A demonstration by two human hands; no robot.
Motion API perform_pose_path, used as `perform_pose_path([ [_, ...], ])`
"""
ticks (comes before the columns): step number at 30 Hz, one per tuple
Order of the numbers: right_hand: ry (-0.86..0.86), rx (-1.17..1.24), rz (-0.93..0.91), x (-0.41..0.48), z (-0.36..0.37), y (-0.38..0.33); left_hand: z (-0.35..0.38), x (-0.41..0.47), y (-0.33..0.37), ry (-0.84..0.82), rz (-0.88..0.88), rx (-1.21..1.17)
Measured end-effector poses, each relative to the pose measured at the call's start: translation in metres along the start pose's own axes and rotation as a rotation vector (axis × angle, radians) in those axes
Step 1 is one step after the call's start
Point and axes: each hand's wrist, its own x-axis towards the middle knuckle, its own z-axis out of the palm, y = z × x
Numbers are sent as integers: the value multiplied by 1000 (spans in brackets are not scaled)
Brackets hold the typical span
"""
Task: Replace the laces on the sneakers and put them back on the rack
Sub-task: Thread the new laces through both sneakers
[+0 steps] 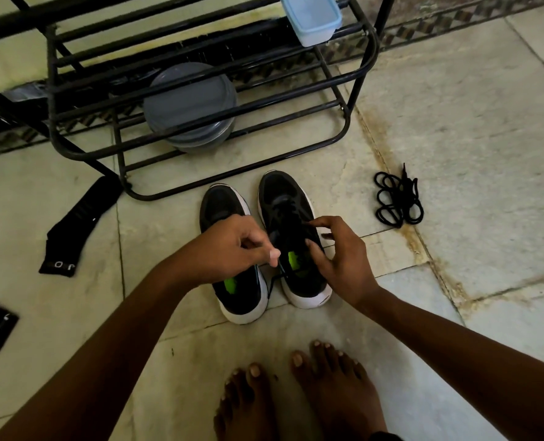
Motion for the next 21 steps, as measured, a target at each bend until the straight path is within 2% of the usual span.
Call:
perform_pose_path([
  [4,98,-135,-98,-3,-12,-1,13,-2,1,53,18,-41],
  [8,47,-119,-117,-4,-21,-7,26,-4,6,114,35,-11],
  [11,-65,-120,-114,-5,-25,-11,29,-4,5,204,53,123],
  [13,-209,-161,-128,-5,-26,-16,28,-4,4,272,51,178],
  [17,-455,-377,-123,-2,-24,-35,22,-4,0,333,50,168],
  [21,-497,-508,-122,0,-18,-46,21,-3,0,349,69,146],
])
